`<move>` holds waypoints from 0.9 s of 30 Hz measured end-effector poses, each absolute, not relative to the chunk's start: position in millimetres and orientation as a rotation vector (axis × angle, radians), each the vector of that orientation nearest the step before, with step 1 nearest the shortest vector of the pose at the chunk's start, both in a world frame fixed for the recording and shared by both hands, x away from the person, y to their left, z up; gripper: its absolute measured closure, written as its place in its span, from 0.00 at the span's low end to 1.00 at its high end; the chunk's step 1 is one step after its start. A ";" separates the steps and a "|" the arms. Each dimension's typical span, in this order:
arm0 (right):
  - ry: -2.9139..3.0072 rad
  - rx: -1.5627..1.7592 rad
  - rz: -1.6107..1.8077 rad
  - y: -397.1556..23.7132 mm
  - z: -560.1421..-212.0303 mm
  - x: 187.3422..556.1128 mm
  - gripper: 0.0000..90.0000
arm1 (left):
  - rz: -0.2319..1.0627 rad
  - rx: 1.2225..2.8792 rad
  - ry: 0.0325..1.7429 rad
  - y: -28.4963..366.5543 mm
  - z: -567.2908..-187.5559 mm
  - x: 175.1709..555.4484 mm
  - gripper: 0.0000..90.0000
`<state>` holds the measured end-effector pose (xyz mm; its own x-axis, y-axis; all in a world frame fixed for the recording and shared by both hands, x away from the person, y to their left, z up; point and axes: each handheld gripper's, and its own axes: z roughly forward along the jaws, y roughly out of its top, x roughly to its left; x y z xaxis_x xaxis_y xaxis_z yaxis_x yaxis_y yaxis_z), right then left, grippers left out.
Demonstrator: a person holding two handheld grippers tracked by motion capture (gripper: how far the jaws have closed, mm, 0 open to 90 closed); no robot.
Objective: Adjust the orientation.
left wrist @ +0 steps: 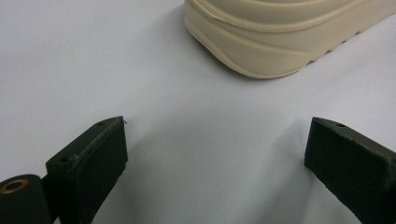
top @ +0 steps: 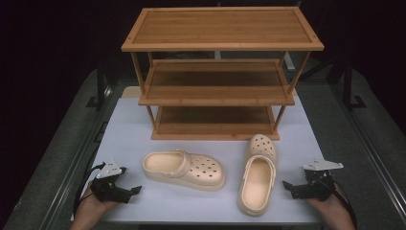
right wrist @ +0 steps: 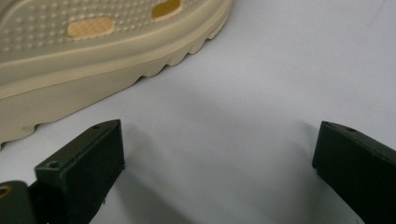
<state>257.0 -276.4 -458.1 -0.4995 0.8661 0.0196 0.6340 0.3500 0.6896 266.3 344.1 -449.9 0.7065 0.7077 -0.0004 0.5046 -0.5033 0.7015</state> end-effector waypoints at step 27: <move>2.270 1.323 0.922 -276.4 -458.2 257.4 0.02 | 0.228 2.101 0.720 313.1 -389.4 251.0 1.00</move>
